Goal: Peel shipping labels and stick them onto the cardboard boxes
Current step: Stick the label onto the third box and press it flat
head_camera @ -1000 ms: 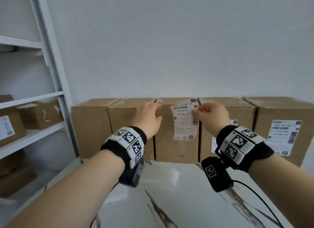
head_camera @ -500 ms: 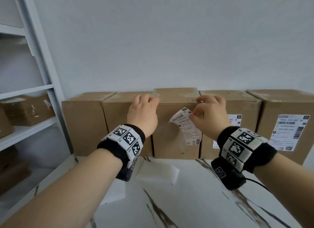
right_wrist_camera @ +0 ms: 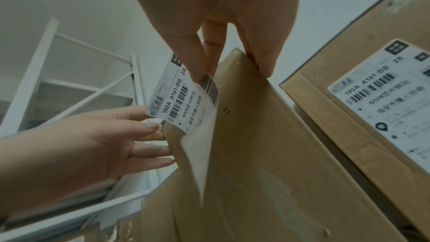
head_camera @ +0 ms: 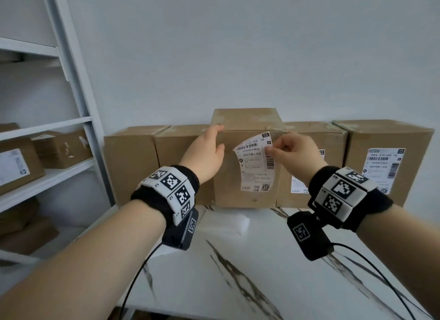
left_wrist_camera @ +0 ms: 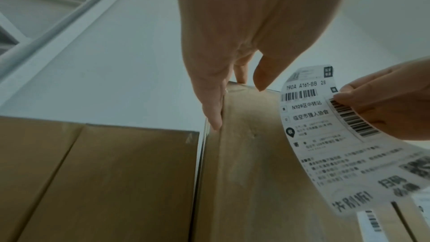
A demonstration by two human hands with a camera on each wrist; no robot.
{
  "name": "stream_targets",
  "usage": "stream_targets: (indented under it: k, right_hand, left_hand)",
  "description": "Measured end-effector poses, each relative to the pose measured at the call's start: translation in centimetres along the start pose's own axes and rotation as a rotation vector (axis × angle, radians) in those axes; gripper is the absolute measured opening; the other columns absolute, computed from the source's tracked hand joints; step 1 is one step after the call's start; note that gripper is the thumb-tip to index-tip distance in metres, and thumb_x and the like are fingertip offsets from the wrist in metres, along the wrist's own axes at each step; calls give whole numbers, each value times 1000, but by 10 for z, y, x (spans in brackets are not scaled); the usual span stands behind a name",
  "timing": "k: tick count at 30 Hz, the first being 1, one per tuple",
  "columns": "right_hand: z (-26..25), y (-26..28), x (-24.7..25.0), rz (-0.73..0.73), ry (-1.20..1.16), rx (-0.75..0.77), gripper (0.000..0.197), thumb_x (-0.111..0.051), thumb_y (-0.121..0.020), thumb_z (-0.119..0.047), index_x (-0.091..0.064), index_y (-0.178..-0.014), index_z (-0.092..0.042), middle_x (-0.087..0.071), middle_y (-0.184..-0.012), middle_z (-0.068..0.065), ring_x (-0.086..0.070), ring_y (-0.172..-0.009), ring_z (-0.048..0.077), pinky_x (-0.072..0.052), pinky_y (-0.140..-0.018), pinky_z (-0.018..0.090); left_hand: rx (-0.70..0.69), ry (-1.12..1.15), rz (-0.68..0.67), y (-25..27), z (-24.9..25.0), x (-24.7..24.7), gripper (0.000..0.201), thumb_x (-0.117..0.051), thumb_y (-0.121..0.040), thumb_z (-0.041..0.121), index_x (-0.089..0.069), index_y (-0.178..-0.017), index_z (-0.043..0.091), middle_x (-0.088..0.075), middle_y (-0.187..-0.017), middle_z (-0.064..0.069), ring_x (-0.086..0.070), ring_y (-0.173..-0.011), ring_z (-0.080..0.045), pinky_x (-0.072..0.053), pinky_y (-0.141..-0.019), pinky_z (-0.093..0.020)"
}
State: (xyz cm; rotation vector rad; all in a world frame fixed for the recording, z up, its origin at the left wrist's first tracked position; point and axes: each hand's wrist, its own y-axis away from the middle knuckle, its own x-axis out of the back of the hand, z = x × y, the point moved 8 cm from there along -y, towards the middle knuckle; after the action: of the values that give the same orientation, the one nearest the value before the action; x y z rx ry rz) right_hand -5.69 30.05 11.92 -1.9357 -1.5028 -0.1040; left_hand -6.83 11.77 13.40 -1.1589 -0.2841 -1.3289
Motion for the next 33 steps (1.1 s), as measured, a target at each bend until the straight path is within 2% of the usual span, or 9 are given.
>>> stream_targets:
  k: [5, 9, 11, 14, 18, 22, 25, 29, 33]
  right_hand:
    - [-27, 22, 19, 41, -97, 18, 21, -65, -87, -25, -59, -68, -17, -58, -67, -5, -46, -55, 6, -35, -52, 17]
    - [-37, 42, 31, 56, -156, -7, 22, -66, -85, -26, -64, -79, -4, -69, -92, 19, -57, -75, 20, -52, -73, 38]
    - [-40, 54, 37, 52, -178, -27, 21, -66, -84, -25, -62, -80, -5, -69, -95, 23, -55, -76, 21, -52, -77, 43]
    - [-44, 69, 44, 36, -210, -46, 22, -66, -84, -24, -53, -70, -13, -62, -82, 20, -49, -71, 19, -44, -64, 32]
    - [-45, 81, 46, -54, -238, -82, 25, -68, -81, -25, -48, -69, -16, -60, -110, 33, -54, -80, 25, -49, -81, 43]
    - [-33, 92, 45, -119, -231, -168, 21, -66, -85, -22, -51, -72, -14, -65, -107, 27, -64, -97, 39, -46, -93, 60]
    - [-20, 98, 45, -134, -219, -228, 16, -64, -87, -20, -55, -76, -12, -67, -106, 23, -63, -93, 32, -46, -95, 56]
    - [1, 100, 30, -180, -208, -319, 13, -64, -87, -23, -61, -85, -10, -68, -95, 10, -62, -90, 24, -49, -95, 45]
    - [10, 93, 23, -85, -257, -354, 23, -67, -85, -22, -67, -93, 0, -70, -103, 12, -63, -102, 29, -48, -97, 47]
  left_hand:
    - [-30, -30, 43, 18, 21, 23, 44, -39, -99, 21, -32, -142, 22, -58, -122, -12, -58, -96, -28, -44, -86, -34]
    - [-32, -51, 63, 35, 34, 31, 45, -38, -98, 21, -30, -143, 21, -59, -84, -2, -52, -69, -19, -39, -66, -29]
    - [-42, -82, 73, 44, 41, 36, 46, -38, -99, 22, -30, -143, 19, -59, -91, -3, -57, -82, -22, -42, -72, -30]
    - [-50, -129, 75, 55, 49, 39, 48, -37, -99, 23, -27, -145, 17, -55, -128, -9, -54, -112, -27, -44, -91, -34]
    - [-28, -158, 15, 63, 52, 34, 53, -40, -98, 23, -24, -147, 13, -46, -142, -11, -48, -124, -28, -41, -100, -35]
    - [-25, -200, -71, 67, 49, 18, 56, -45, -95, 21, -25, -147, 12, -30, -152, -10, -35, -136, -25, -32, -107, -34]
    - [-60, -280, -113, 66, 51, 9, 60, -45, -96, 26, -20, -148, 12, -14, -157, -6, -23, -142, -23, -25, -115, -37]
    - [-74, -296, -160, 57, 50, 9, 58, -36, -99, 35, -20, -149, 10, -18, -156, -6, -20, -144, -19, -17, -116, -31]
    - [-56, -230, -172, 50, 53, 13, 50, -26, -102, 36, -37, -142, 7, -33, -150, -11, -28, -139, -21, -22, -110, -29]
